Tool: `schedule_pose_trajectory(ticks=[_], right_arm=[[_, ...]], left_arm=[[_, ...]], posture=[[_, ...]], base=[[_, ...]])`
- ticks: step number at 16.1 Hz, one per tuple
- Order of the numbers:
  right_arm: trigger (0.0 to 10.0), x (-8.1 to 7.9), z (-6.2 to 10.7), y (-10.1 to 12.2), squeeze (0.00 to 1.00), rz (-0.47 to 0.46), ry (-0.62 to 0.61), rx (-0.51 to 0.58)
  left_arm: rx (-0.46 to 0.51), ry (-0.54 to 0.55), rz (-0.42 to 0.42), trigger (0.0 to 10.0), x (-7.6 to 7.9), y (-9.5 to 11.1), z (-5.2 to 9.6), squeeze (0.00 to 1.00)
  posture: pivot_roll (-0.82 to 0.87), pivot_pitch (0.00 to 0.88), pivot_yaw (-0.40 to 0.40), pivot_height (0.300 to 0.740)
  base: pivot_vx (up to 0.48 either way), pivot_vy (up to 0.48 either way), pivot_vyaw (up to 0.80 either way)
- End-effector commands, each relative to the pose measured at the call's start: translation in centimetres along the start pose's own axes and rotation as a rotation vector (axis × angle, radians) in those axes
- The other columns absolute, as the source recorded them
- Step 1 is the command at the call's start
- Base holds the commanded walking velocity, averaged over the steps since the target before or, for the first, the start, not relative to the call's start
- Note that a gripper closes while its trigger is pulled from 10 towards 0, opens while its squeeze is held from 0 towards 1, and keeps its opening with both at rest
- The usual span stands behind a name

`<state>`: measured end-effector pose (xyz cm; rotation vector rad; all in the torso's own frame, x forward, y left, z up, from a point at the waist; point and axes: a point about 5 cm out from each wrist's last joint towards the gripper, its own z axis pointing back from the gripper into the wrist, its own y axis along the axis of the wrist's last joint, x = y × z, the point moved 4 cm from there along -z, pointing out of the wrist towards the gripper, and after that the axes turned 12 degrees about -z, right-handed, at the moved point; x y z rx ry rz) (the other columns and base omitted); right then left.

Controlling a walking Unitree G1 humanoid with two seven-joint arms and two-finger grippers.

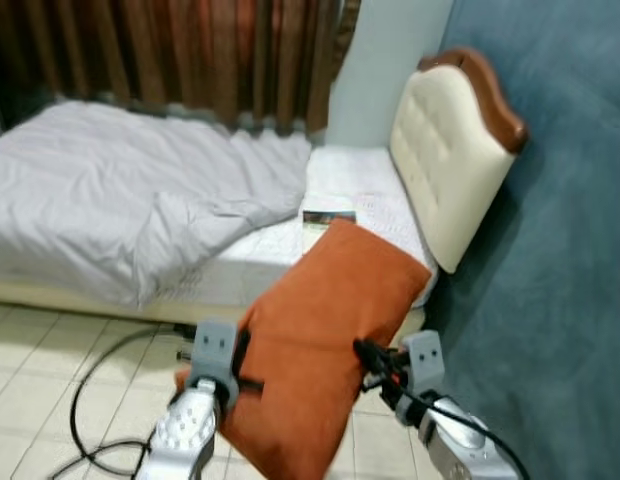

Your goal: Clean up the room

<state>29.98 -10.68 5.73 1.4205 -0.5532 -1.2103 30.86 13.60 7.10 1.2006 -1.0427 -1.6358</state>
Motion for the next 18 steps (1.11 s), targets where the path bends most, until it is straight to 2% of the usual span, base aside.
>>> schedule_pose_trajectory(ticks=[1,15,18], right_arm=[[10.0,3.9,1.7,1.0,0.0,0.026,-0.154,0.039],[10.0,4.5,1.0,1.4,0.0,0.06,-0.134,0.028],[10.0,4.5,1.1,1.2,0.0,0.062,-0.125,0.022]], left_arm=[[0.018,0.226,0.002,10.0,-5.4,0.5,0.4,0.0],[0.027,0.216,0.045,10.0,-4.6,0.8,-0.7,0.0],[0.03,0.24,0.096,10.0,-4.7,0.7,-0.5,0.0]], posture=[[0.11,0.0,-0.106,0.74],[0.1,0.0,-0.114,0.74],[0.1,0.0,-0.118,0.74]], base=[[0.48,0.0,0.0],[0.48,0.0,0.0],[0.48,0.0,0.0]])
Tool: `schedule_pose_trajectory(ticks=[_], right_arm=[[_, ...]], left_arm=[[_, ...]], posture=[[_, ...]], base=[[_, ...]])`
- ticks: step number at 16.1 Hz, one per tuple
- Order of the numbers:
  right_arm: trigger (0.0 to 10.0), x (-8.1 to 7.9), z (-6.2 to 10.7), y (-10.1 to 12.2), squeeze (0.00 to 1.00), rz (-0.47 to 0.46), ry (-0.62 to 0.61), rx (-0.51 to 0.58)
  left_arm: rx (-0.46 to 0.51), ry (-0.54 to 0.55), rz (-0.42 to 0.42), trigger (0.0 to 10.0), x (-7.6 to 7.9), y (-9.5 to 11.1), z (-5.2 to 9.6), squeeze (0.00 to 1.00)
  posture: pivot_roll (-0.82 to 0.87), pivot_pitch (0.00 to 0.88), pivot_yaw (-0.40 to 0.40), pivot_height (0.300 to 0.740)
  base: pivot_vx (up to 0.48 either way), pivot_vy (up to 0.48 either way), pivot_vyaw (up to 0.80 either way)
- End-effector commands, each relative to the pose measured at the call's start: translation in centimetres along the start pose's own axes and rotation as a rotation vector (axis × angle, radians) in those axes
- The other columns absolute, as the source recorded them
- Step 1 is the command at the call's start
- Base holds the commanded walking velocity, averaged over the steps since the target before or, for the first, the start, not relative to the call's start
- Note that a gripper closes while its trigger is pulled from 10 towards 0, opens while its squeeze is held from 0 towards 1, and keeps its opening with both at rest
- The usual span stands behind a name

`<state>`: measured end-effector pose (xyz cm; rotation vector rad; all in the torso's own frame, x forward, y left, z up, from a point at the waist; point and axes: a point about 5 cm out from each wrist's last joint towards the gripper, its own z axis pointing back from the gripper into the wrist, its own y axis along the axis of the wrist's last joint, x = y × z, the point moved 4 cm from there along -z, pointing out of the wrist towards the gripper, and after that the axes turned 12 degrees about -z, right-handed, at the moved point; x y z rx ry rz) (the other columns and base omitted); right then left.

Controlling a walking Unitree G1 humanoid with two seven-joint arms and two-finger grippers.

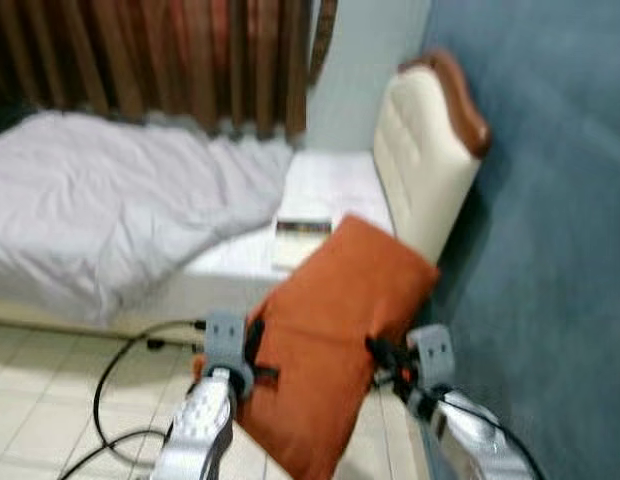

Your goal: Clean up the room

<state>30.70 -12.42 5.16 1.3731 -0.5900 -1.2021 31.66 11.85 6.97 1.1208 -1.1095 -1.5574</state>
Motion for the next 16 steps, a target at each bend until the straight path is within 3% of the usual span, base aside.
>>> schedule_pose_trajectory(ticks=[1,7,12,16], right_arm=[[10.0,2.6,1.0,1.0,0.0,0.02,-0.092,0.035],[10.0,2.5,0.8,1.0,0.0,0.024,-0.086,0.036],[10.0,2.5,0.4,1.0,0.0,0.019,-0.09,0.037],[10.0,2.3,0.3,0.9,0.0,0.013,-0.089,0.036]], left_arm=[[0.033,0.254,-0.014,10.0,-6.1,0.8,0.7,0.0],[0.034,0.25,-0.033,10.0,-6.1,1.0,0.4,0.0],[0.042,0.269,-0.041,10.0,-7.0,1.5,-0.1,0.0],[0.037,0.229,-0.053,10.0,-6.4,1.3,-0.3,0.0]], posture=[[0.1,0.0,-0.119,0.74],[0.1,0.0,-0.117,0.74],[0.1,0.0,-0.114,0.74],[0.1,0.0,-0.114,0.74]], base=[[0.48,0.0,0.0],[0.48,0.0,0.0],[0.48,0.0,0.0],[0.48,0.0,0.0]])
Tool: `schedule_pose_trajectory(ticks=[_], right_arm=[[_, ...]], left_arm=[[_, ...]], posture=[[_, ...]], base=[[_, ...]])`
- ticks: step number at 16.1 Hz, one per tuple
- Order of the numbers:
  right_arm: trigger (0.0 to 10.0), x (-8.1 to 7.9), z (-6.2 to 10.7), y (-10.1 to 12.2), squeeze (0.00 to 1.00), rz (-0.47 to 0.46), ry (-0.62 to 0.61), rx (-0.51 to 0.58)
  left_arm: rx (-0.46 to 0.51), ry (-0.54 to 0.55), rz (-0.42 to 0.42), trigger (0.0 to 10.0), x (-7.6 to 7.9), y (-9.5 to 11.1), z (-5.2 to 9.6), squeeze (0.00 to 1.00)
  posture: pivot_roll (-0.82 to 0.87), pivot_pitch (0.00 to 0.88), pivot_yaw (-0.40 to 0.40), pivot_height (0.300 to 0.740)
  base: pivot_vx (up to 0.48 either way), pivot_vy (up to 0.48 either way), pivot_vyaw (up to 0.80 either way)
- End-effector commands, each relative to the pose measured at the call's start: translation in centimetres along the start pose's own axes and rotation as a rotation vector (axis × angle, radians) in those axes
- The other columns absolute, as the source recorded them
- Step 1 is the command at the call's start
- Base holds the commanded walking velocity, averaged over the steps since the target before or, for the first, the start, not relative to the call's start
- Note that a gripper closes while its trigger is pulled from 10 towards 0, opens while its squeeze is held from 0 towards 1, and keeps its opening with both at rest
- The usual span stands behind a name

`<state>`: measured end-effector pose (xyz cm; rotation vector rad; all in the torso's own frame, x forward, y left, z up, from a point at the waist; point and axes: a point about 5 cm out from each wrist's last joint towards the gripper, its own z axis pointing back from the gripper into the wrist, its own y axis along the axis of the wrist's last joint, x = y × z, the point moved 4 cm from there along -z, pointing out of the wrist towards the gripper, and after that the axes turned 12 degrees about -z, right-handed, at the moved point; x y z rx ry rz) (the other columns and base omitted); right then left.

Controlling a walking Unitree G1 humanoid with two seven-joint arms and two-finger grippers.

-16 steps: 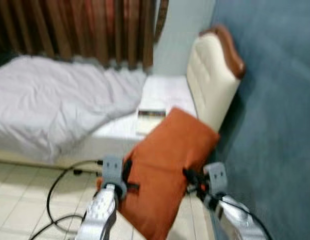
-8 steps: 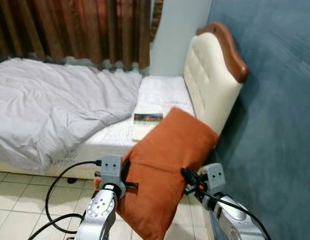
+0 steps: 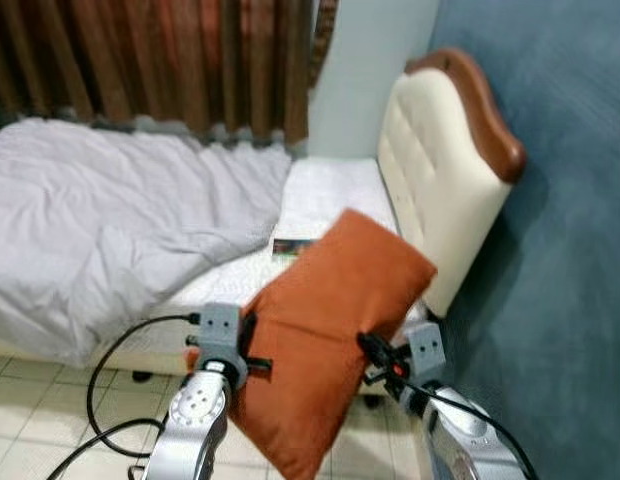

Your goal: Clean up the room

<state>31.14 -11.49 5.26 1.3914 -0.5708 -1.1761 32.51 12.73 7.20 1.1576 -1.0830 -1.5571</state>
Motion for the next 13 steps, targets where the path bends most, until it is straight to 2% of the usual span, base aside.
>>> schedule_pose_trajectory(ticks=[1,5,13], right_arm=[[10.0,2.99,1.11,0.88,0.0,0.01,-0.12,0.032],[10.0,3.0,1.09,0.84,0.0,0.011,-0.118,0.03],[10.0,3.29,1.82,0.71,0.0,-0.008,-0.147,0.047]], left_arm=[[0.034,0.199,-0.029,10.0,-5.33,1.0,0.21,0.0],[0.027,0.207,-0.037,10.0,-5.57,0.87,0.13,0.0],[0.037,0.15,-0.055,10.0,-4.9,1.07,-0.16,0.0]], posture=[[0.1,0.0,-0.114,0.74],[0.1,0.0,-0.113,0.74],[0.08,0.0,-0.099,0.74]], base=[[0.48,0.0,0.0],[0.48,0.0,0.0],[0.48,0.0,0.0]])
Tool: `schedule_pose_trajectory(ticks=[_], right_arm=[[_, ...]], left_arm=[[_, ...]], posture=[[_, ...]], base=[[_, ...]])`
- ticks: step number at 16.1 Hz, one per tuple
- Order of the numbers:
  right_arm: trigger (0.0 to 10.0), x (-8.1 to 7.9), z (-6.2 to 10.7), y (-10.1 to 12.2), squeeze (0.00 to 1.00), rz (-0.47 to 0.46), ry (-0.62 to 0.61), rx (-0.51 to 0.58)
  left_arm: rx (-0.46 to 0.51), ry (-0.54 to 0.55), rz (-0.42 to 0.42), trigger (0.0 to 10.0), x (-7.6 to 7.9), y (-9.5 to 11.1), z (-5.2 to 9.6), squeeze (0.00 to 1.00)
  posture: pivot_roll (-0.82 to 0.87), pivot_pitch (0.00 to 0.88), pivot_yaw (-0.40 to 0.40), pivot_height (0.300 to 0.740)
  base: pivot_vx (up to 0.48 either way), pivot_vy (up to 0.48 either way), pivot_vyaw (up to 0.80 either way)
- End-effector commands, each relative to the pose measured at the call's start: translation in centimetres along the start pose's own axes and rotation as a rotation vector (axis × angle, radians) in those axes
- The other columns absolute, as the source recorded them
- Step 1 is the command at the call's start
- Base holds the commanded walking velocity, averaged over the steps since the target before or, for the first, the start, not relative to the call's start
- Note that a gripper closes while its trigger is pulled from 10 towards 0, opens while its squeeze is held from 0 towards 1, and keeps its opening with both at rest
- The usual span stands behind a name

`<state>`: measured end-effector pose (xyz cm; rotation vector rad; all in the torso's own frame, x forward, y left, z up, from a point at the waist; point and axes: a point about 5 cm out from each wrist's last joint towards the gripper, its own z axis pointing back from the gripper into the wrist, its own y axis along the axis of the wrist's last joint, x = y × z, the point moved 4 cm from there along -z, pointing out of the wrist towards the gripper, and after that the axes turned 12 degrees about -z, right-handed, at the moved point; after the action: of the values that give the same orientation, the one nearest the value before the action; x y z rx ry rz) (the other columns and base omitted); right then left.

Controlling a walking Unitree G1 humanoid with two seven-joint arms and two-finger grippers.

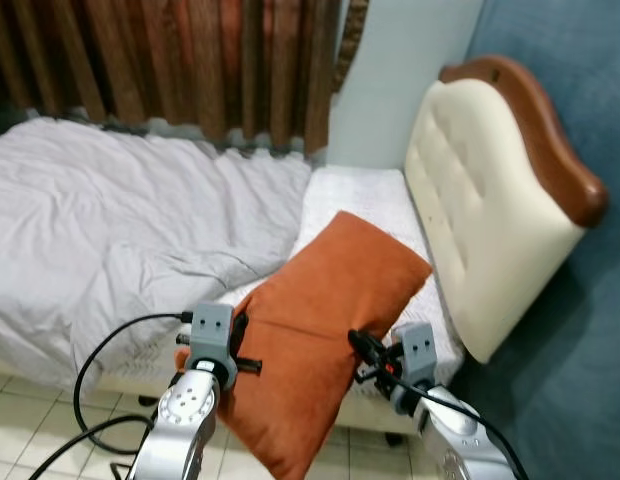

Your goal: Clean up the room

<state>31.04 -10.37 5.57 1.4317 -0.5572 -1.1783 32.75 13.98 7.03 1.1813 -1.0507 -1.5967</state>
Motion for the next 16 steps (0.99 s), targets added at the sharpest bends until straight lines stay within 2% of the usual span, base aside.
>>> schedule_pose_trajectory(ticks=[1,9,11,16], right_arm=[[10.0,4.36,2.27,0.81,0.0,0.018,-0.168,0.024],[10.0,4.45,2.21,1.04,0.0,0.034,-0.171,0.029],[10.0,4.42,2.19,1.0,0.0,0.03,-0.171,0.03],[10.0,4.45,1.97,1.26,0.0,0.032,-0.167,0.041]], left_arm=[[0.047,0.149,-0.009,10.0,-3.75,1.3,-0.05,0.0],[0.066,0.116,-0.032,10.0,-3.51,1.79,-0.44,0.0],[0.067,0.116,-0.034,10.0,-3.57,1.81,-0.45,0.0],[0.067,0.114,-0.03,10.0,-3.38,1.78,-0.46,0.0]], posture=[[0.08,0.0,-0.099,0.74],[0.08,0.0,-0.094,0.74],[0.08,0.0,-0.093,0.74],[0.09,0.0,-0.096,0.74]], base=[[0.48,0.0,0.0],[0.48,0.0,0.0],[0.48,0.0,-0.79],[0.48,0.0,0.0]])
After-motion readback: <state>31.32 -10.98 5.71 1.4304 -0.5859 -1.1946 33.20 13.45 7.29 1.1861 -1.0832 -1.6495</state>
